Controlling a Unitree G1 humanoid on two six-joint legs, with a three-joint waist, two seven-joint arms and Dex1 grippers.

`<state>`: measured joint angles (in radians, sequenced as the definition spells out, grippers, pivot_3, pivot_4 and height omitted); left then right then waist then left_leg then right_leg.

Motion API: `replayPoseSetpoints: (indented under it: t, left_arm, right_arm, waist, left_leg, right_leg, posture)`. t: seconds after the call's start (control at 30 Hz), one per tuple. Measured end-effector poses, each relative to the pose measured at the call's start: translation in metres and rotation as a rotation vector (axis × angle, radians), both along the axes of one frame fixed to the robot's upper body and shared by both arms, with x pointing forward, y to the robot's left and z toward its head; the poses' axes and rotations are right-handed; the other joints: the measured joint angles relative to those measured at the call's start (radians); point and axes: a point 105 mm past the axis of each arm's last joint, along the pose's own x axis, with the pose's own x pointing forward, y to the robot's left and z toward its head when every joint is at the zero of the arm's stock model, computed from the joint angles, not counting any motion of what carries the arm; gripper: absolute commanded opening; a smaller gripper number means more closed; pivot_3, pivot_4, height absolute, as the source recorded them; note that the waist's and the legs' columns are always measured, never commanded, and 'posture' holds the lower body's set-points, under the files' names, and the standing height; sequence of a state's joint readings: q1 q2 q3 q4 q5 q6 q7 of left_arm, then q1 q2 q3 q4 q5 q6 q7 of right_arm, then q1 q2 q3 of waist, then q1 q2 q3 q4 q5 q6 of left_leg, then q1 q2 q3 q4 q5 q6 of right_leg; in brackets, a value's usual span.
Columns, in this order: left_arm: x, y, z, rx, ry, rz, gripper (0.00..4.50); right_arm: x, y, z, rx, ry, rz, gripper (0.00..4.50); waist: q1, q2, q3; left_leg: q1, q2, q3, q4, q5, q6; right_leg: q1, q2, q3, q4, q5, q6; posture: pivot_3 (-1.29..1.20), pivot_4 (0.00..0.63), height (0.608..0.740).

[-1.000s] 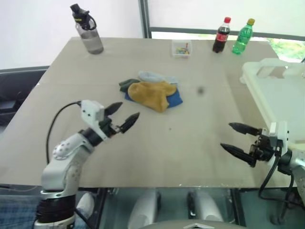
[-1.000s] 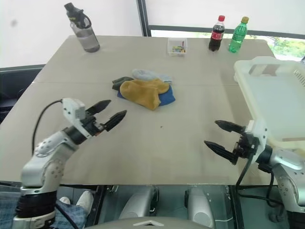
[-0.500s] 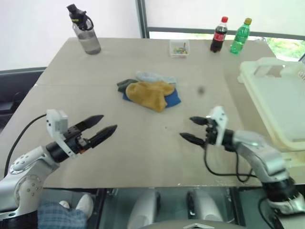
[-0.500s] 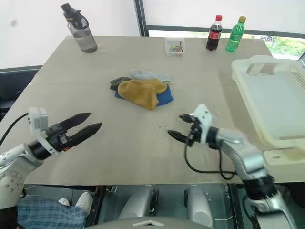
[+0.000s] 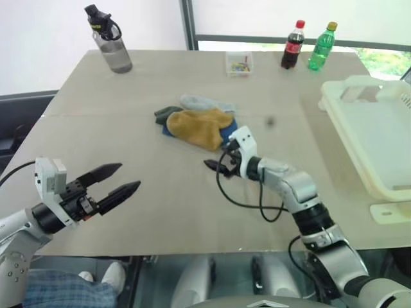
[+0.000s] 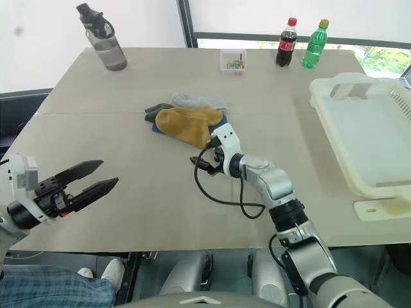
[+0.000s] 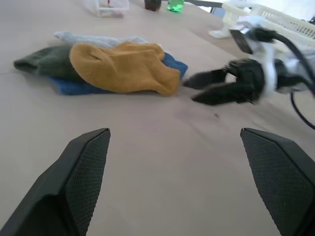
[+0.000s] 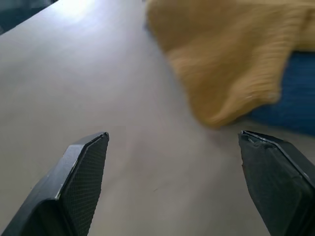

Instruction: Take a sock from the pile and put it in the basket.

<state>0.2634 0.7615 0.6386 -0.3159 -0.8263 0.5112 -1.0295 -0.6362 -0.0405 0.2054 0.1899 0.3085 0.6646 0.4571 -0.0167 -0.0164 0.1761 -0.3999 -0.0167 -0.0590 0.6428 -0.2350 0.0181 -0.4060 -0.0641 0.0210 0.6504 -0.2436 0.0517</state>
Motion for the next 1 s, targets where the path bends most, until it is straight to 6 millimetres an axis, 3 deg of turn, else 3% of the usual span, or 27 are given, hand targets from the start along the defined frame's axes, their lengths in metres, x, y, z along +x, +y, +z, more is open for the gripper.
replayPoseSetpoints:
  t: [0.27,0.37,0.43,0.67,0.83,1.0]
  left_arm:
    - [-0.008,-0.003,0.010,-0.001,-0.019,-0.044,4.50]
    - [-0.009,-0.003,0.009,0.000,-0.015,-0.044,4.50]
    - [-0.009,-0.003,0.009,0.000,-0.015,-0.044,4.50]
    - [-0.009,-0.002,0.008,0.004,-0.014,-0.042,4.50]
    - [-0.009,-0.002,0.008,0.007,-0.014,-0.041,4.50]
    - [-0.009,-0.002,0.007,0.010,-0.013,-0.037,4.50]
  right_arm:
    - [0.020,-0.011,0.001,0.029,0.033,-0.125,4.30]
    - [0.018,-0.003,0.007,0.073,0.038,-0.100,4.30]
    - [0.014,0.004,0.009,0.083,0.044,-0.065,3.79]
    - [0.008,0.009,0.012,0.073,0.059,-0.039,3.79]
    - [0.014,0.017,0.003,0.054,0.084,-0.062,3.79]
    - [0.021,0.024,0.007,0.077,0.091,-0.079,3.79]
  waist:
    - [-0.006,0.000,0.000]
    - [-0.019,0.000,0.000]
    - [-0.024,0.000,0.000]
    - [-0.026,0.000,0.000]
    - [-0.027,0.001,0.000]
    - [-0.027,0.001,0.000]
  left_leg:
    - [0.000,0.000,0.003,-0.001,0.001,-0.001]
    - [0.000,0.001,0.003,-0.001,0.001,-0.001]
    - [0.000,0.001,0.003,-0.001,0.001,-0.001]
    - [0.000,0.001,0.003,-0.001,0.001,-0.001]
    - [0.000,0.001,0.003,-0.001,0.001,-0.001]
    - [0.000,0.001,0.003,-0.001,0.001,-0.001]
  right_leg:
    - [-0.004,0.000,0.003,0.007,0.000,-0.001]
    - [-0.005,0.001,0.003,0.008,0.000,-0.001]
    - [-0.005,0.002,0.004,0.009,0.000,-0.001]
    - [-0.005,0.002,0.004,0.009,0.000,-0.001]
    - [-0.005,0.002,0.004,0.009,-0.001,-0.001]
    - [-0.006,0.002,0.004,0.009,-0.001,-0.001]
  posture:
    - [0.00,0.150,0.740]
    - [0.00,0.150,0.740]
    - [0.00,0.150,0.740]
    - [0.00,0.150,0.740]
    - [0.00,0.150,0.740]
    - [0.00,0.150,0.740]
